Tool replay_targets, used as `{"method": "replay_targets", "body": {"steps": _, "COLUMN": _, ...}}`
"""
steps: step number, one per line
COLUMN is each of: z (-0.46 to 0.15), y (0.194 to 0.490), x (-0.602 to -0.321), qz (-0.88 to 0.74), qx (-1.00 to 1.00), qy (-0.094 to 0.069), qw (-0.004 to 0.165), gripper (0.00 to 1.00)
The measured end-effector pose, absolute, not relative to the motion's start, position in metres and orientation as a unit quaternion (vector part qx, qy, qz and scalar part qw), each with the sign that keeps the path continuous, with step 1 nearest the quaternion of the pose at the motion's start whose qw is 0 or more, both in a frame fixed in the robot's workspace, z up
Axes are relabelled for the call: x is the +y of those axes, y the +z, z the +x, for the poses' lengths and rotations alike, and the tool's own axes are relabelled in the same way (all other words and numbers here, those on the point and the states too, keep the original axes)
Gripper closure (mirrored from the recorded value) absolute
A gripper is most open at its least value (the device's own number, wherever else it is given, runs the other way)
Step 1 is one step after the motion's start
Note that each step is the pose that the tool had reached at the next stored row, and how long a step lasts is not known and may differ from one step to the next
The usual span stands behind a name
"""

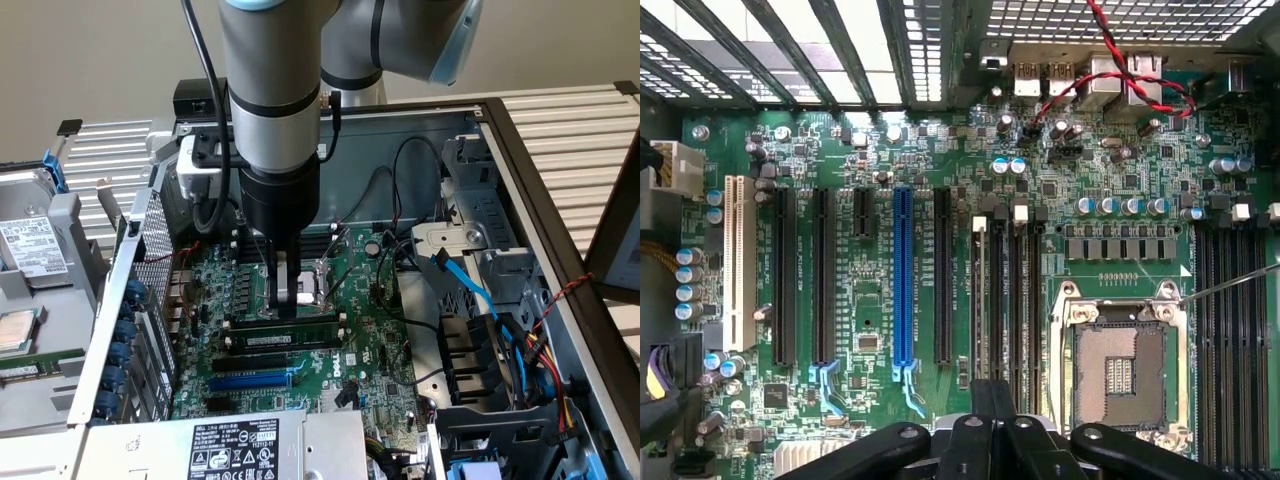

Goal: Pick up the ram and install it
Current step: 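Press down the ram until it locks into place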

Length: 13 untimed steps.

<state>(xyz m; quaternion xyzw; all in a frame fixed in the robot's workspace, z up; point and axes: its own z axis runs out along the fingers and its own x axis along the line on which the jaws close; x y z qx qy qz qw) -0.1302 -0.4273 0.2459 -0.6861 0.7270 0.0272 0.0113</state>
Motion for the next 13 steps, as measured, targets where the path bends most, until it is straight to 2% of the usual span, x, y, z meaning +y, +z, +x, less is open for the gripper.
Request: {"method": "replay_targets", "body": {"steps": 13, "z": -0.1302, "y": 0.2459, "x": -0.4274, "qz": -0.61, "qx": 0.792, "qy": 0.026, "qw": 0.014, "gripper": 0.89}}
